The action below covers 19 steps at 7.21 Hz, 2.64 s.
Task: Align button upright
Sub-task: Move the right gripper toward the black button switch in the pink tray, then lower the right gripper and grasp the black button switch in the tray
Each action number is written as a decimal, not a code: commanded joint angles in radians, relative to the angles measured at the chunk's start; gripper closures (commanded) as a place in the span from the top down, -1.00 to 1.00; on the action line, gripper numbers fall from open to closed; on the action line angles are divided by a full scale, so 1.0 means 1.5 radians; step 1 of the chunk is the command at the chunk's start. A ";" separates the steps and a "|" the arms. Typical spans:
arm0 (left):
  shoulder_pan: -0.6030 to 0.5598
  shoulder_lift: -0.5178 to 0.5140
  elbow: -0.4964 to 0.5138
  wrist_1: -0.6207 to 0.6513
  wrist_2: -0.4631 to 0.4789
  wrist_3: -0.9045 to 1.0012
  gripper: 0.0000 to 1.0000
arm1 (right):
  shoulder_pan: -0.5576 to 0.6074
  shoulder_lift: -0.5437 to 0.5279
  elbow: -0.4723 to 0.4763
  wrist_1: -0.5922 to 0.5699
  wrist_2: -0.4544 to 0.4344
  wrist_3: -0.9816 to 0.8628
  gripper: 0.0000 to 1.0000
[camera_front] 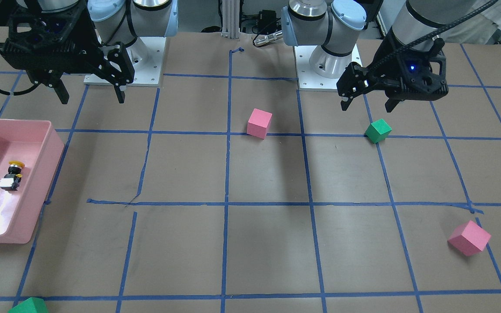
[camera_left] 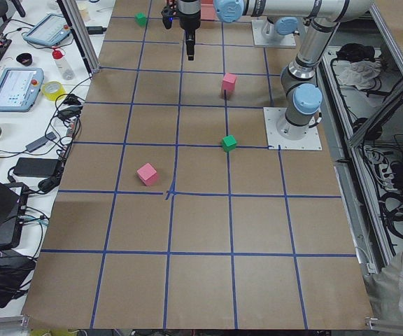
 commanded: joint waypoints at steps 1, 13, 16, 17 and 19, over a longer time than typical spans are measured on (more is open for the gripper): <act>0.002 0.002 0.011 0.000 0.004 0.008 1.00 | 0.000 0.002 0.002 0.002 -0.001 0.001 1.00; 0.002 0.000 0.007 0.003 0.003 0.008 1.00 | -0.472 0.166 0.273 -0.412 0.011 -0.392 0.94; 0.002 0.000 0.000 0.003 0.003 0.011 1.00 | -0.474 0.192 0.350 -0.521 0.015 -0.393 0.94; 0.001 -0.001 0.000 0.003 0.003 0.011 1.00 | -0.473 0.195 0.355 -0.526 0.015 -0.393 0.95; 0.001 -0.002 -0.002 0.001 0.003 0.011 1.00 | -0.474 0.212 0.357 -0.526 0.012 -0.393 0.95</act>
